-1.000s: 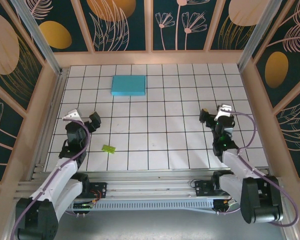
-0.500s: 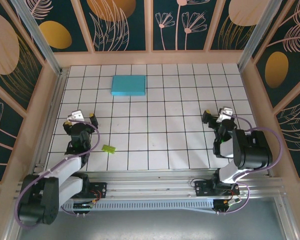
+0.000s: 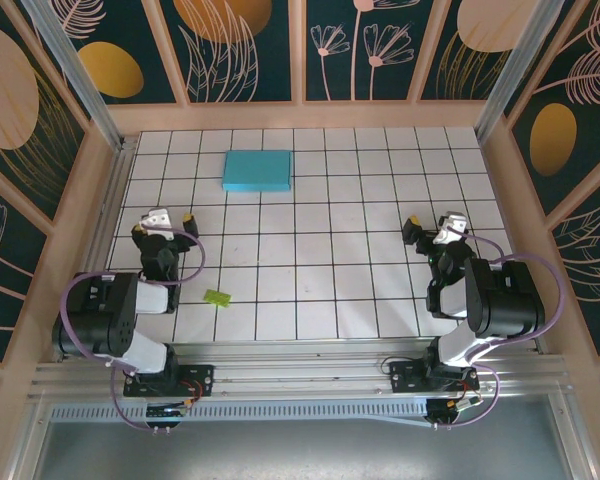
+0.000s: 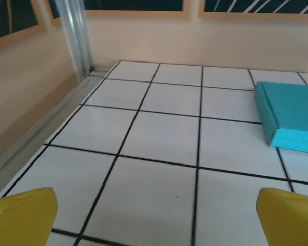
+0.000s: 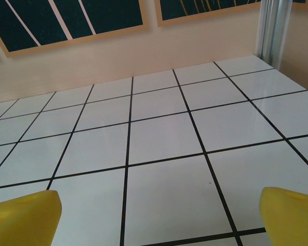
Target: Fold the paper box
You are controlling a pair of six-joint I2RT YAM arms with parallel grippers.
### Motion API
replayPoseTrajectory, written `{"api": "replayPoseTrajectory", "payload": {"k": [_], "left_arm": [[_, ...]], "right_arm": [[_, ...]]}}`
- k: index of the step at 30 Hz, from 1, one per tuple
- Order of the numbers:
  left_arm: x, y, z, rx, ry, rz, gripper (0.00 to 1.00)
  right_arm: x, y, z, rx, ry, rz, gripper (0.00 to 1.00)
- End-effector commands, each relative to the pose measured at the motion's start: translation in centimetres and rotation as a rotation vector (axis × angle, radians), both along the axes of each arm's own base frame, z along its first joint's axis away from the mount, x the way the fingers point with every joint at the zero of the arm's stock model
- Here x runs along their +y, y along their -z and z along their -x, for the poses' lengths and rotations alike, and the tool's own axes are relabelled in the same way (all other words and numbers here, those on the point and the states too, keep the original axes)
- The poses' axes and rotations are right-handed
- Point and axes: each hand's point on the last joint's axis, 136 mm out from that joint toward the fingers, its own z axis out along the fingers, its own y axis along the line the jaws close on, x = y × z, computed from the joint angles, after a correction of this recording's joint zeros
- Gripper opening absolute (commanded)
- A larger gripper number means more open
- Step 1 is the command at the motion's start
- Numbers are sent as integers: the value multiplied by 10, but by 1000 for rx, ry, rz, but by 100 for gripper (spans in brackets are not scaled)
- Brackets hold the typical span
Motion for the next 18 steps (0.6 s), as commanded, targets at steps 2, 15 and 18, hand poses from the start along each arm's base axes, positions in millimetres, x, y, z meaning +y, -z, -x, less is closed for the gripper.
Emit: {"api": "replayPoseTrajectory", "payload": {"k": [2, 15, 18], "left_arm": [[-13, -21, -5, -96, 82, 36, 99], [-13, -21, -5, -98, 83, 33, 99], [-13, -21, -5, -98, 82, 34, 99]], "right_arm": [[3, -14, -6, -53, -20, -3, 99], [6, -11, -12, -24, 6, 33, 99], [8, -11, -12, -24, 3, 37, 99]]}}
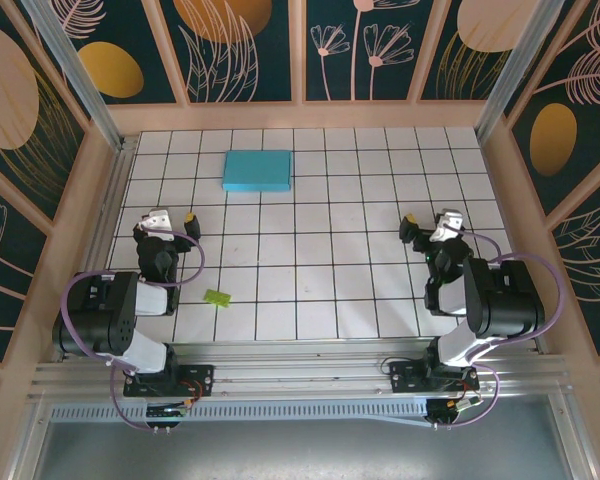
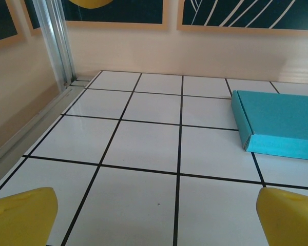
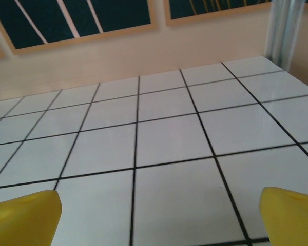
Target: Fold the paper box
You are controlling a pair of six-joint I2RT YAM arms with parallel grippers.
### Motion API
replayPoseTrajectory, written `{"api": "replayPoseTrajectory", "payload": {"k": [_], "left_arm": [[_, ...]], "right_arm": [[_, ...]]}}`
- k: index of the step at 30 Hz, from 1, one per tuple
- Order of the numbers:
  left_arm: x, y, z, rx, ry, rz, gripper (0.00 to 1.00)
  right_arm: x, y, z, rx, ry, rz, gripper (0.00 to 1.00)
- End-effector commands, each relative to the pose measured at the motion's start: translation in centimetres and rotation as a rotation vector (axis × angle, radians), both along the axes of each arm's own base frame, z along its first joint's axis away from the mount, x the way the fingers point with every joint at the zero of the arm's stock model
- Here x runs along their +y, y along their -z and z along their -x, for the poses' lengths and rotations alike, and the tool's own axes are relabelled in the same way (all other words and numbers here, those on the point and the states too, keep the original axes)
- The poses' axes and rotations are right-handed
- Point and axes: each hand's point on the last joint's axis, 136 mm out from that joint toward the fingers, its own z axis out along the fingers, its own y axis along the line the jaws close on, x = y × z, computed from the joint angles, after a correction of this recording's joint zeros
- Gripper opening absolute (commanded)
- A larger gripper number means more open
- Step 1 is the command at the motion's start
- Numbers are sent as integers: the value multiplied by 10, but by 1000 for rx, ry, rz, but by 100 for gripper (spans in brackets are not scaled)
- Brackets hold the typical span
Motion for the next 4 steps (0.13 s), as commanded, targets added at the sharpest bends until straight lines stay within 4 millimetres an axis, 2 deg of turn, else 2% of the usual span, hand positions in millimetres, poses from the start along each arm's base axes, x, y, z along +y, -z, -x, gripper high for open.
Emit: {"api": "replayPoseTrajectory", "payload": {"k": [1, 4], "left_arm": [[-2, -12, -3, -51, 12, 19, 99], [-2, -12, -3, -51, 13, 18, 99]], "right_arm": [[-4, -7, -4, -26, 31, 24, 99], [-1, -12, 2, -57, 12, 24, 99]]}}
